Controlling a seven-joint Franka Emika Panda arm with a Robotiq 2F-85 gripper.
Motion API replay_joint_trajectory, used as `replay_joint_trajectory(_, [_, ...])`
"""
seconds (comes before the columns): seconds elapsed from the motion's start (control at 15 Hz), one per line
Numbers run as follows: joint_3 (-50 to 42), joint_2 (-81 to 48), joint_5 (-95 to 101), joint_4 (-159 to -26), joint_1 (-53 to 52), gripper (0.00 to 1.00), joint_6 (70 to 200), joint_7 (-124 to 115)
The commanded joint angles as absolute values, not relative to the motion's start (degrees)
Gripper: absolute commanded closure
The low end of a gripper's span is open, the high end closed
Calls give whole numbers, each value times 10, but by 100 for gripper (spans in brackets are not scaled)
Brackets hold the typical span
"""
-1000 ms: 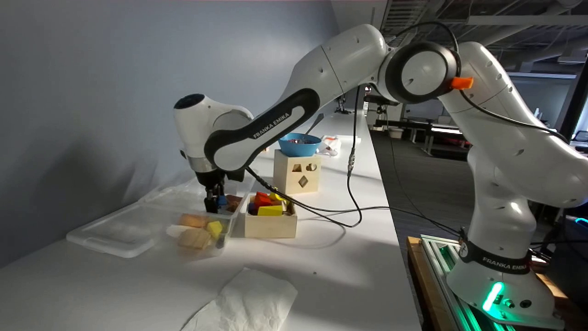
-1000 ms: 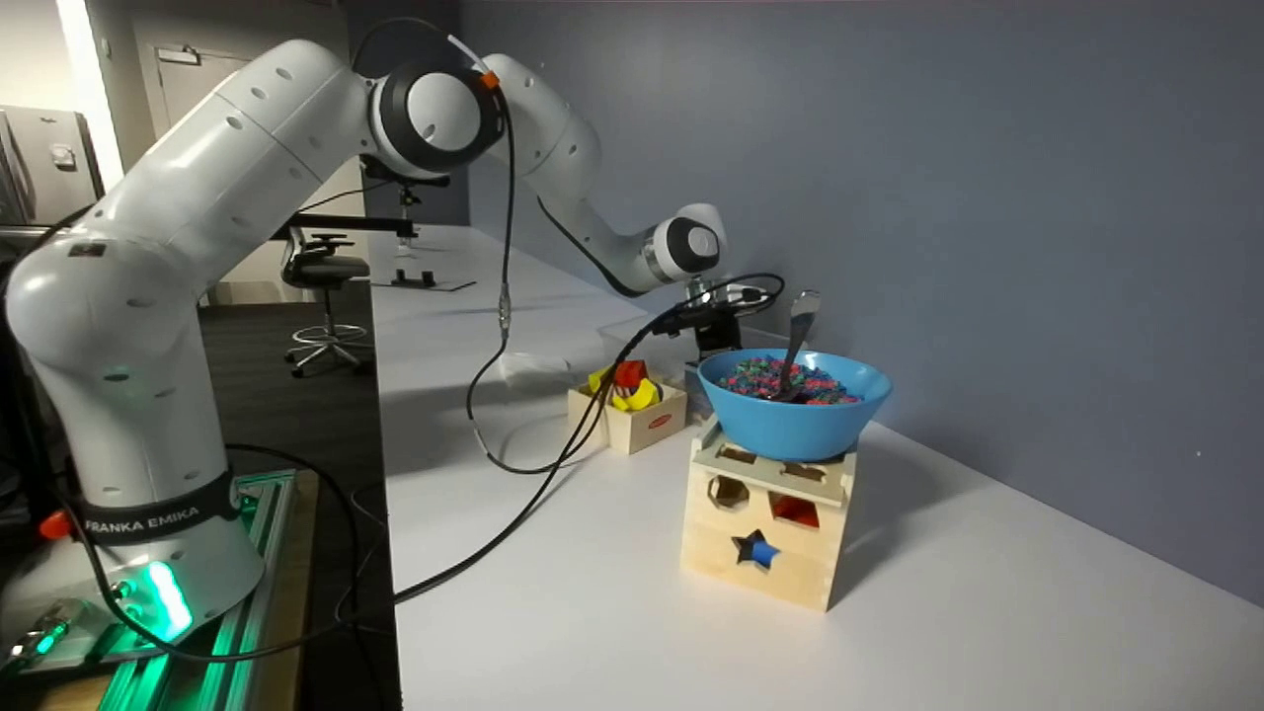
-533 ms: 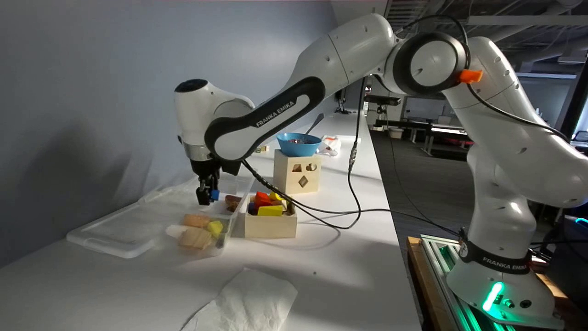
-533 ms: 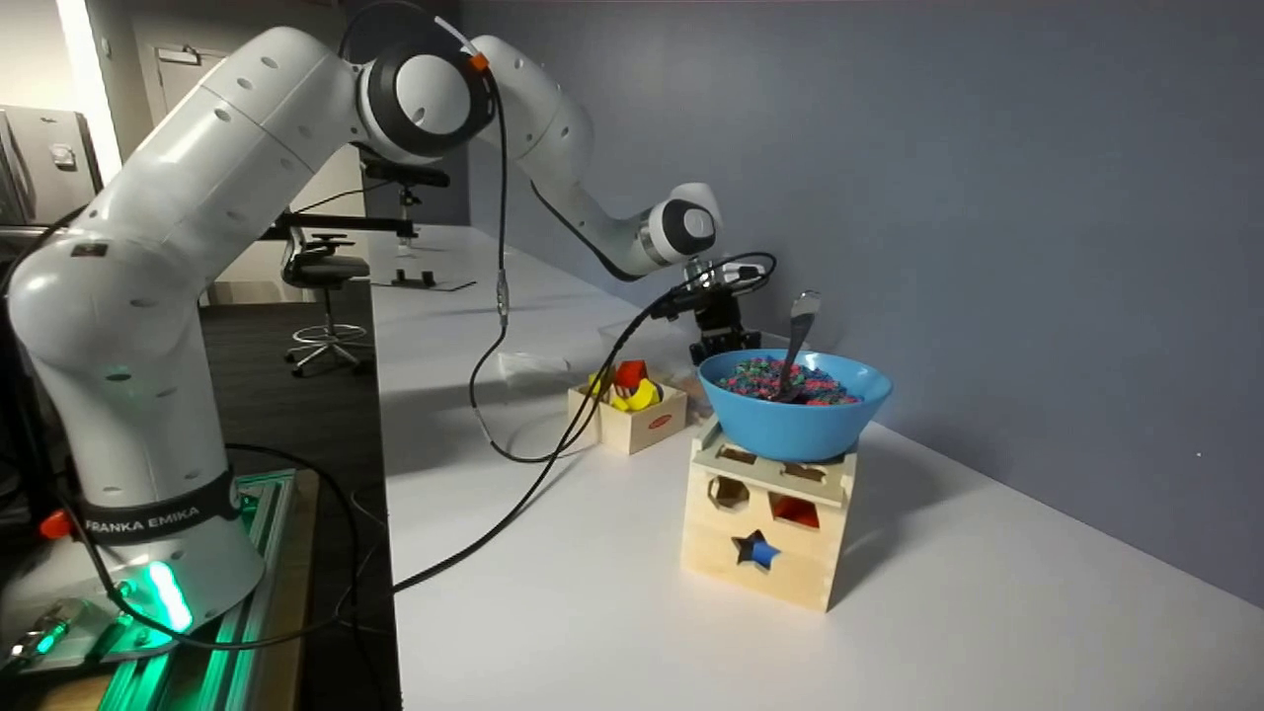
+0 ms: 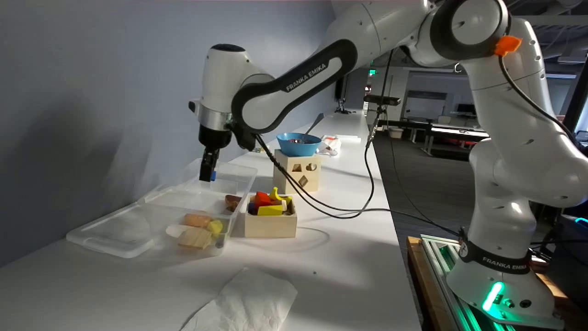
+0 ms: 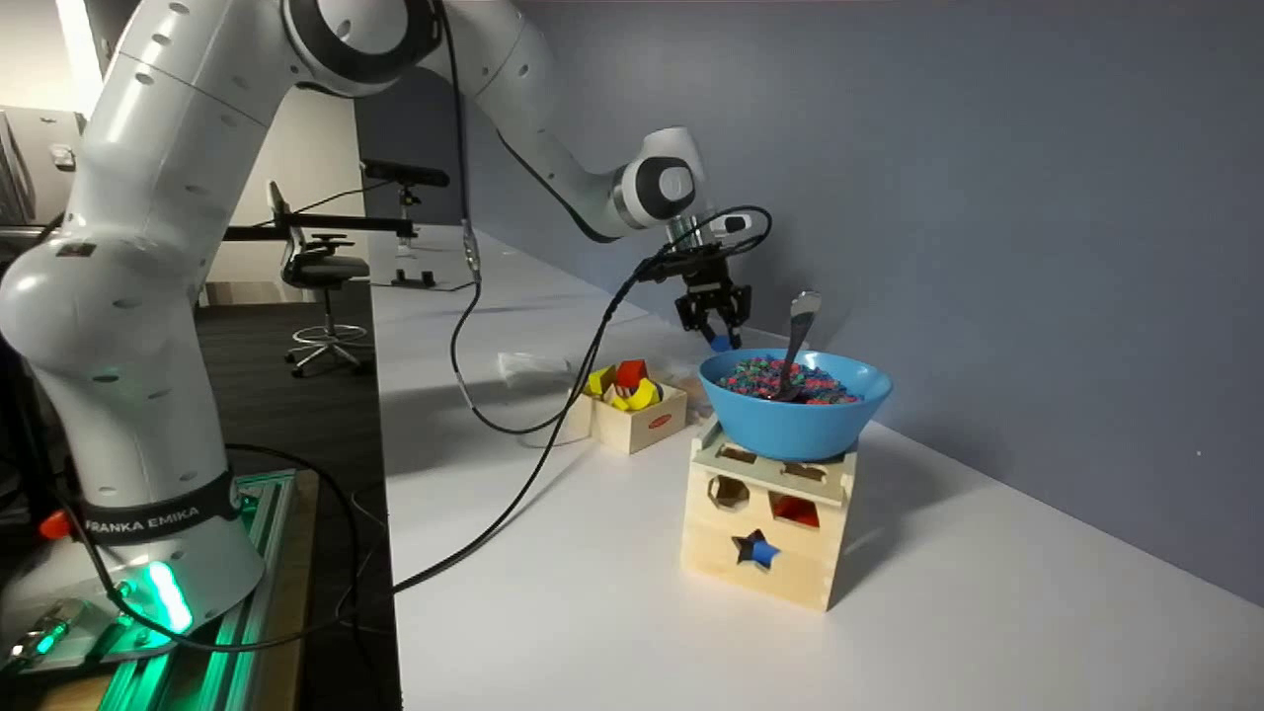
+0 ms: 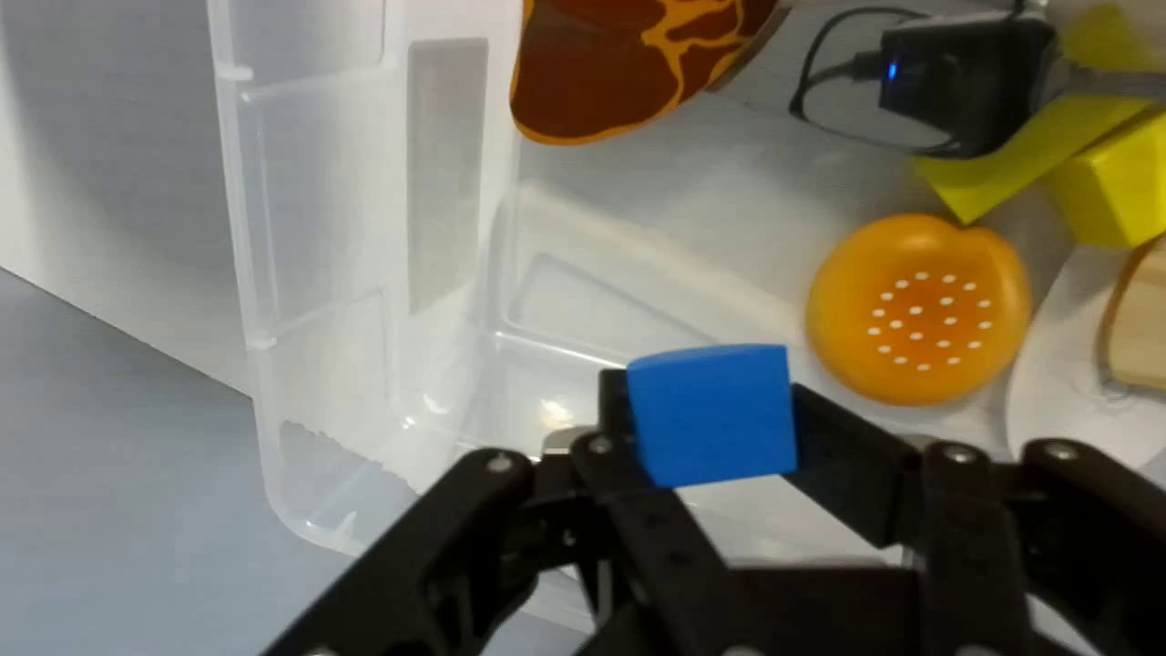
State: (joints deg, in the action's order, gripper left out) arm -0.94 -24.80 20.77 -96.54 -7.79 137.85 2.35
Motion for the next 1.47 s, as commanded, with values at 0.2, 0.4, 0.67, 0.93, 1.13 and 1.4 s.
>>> replay_joint_trajectory(0.2, [23,-81,113,-1192,-5,82,1489,150])
replay_joint_trajectory(0.4, [37,-23,50,-1284,15,82,1533,248])
replay_joint_trajectory(0.67, [26,58,-39,-1411,12,82,1598,323])
replay_joint_trajectory(0.93, [2,126,-196,-1512,-19,82,1660,461])
replay_joint_trajectory(1.13, [-33,166,-281,-1539,-50,82,1634,560])
replay_joint_trajectory(1.4, [-58,176,-284,-1523,-69,82,1566,632])
